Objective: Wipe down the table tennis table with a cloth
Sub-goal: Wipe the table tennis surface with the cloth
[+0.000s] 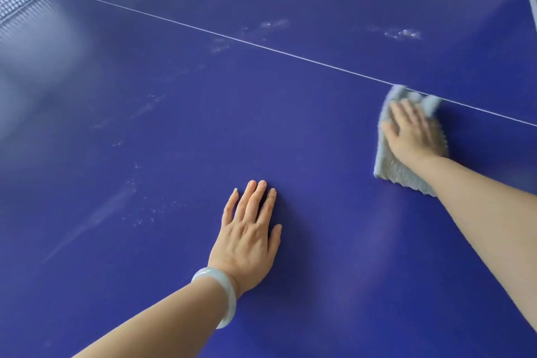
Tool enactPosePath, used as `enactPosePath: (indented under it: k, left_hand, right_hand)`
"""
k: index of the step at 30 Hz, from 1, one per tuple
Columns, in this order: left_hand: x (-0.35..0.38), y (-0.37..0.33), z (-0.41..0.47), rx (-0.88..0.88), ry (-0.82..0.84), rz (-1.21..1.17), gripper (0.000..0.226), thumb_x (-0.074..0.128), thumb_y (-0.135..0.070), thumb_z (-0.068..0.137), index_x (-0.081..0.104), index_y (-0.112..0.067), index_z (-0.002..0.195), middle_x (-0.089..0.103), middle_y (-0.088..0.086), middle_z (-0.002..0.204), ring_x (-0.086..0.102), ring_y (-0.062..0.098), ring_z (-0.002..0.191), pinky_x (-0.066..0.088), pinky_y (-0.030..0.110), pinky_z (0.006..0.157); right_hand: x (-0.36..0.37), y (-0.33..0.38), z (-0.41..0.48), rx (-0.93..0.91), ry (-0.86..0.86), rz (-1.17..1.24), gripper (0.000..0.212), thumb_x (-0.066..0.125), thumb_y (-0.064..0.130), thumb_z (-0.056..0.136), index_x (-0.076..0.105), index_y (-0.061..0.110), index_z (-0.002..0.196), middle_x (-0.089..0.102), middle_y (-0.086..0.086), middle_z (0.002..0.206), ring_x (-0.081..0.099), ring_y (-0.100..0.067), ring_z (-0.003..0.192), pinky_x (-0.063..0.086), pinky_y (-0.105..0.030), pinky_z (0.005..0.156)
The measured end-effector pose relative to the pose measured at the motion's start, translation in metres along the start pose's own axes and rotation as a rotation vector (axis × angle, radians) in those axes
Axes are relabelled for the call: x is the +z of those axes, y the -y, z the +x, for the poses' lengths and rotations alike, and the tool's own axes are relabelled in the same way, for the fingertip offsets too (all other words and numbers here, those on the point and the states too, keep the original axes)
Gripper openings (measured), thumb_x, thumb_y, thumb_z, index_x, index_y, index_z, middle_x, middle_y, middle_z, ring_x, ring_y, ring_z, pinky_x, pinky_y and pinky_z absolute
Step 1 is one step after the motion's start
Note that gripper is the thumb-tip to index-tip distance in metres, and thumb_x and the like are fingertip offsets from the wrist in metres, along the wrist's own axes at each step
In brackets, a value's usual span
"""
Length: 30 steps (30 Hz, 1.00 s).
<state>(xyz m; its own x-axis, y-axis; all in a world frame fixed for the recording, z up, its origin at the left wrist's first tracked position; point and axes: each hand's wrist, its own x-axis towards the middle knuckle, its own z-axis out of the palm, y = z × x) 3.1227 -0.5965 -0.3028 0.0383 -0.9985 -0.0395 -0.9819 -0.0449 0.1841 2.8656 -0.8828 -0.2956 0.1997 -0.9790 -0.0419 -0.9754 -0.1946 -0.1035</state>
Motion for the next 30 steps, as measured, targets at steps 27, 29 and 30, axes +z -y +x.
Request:
enactPosePath:
  k: [27,29,30]
  left_hand:
    - [0.004,-0.079,-0.015,0.309,-0.088,-0.13,0.052,0.035,-0.011,0.086,0.058,0.0,0.132,0.055,0.013,0.136,0.05,0.031,0.13,0.034,0.038,0.114]
    - [0.009,-0.085,-0.003,0.246,-0.042,-0.082,0.056,0.03,-0.018,0.094,0.037,-0.003,0.148,0.035,0.012,0.156,0.029,0.027,0.146,0.025,0.043,0.119]
    - [0.011,-0.083,0.0,0.215,0.005,-0.069,0.058,0.026,-0.026,0.1,0.023,-0.007,0.154,0.018,0.008,0.162,0.012,0.022,0.151,0.015,0.046,0.122]
  right_hand:
    - [0.03,0.082,-0.199,0.094,-0.14,0.392,0.046,0.04,0.01,0.103,0.039,0.003,0.149,0.031,-0.012,0.159,0.022,-0.021,0.151,0.009,-0.041,0.125]
    - [0.031,0.078,-0.199,0.083,-0.16,0.414,0.045,0.039,0.008,0.103,0.041,0.003,0.148,0.035,-0.013,0.158,0.025,-0.022,0.15,0.012,-0.042,0.125]
    - [0.032,0.077,-0.198,0.07,-0.152,0.387,0.045,0.039,0.009,0.103,0.04,0.003,0.148,0.034,-0.013,0.158,0.025,-0.023,0.15,0.012,-0.043,0.125]
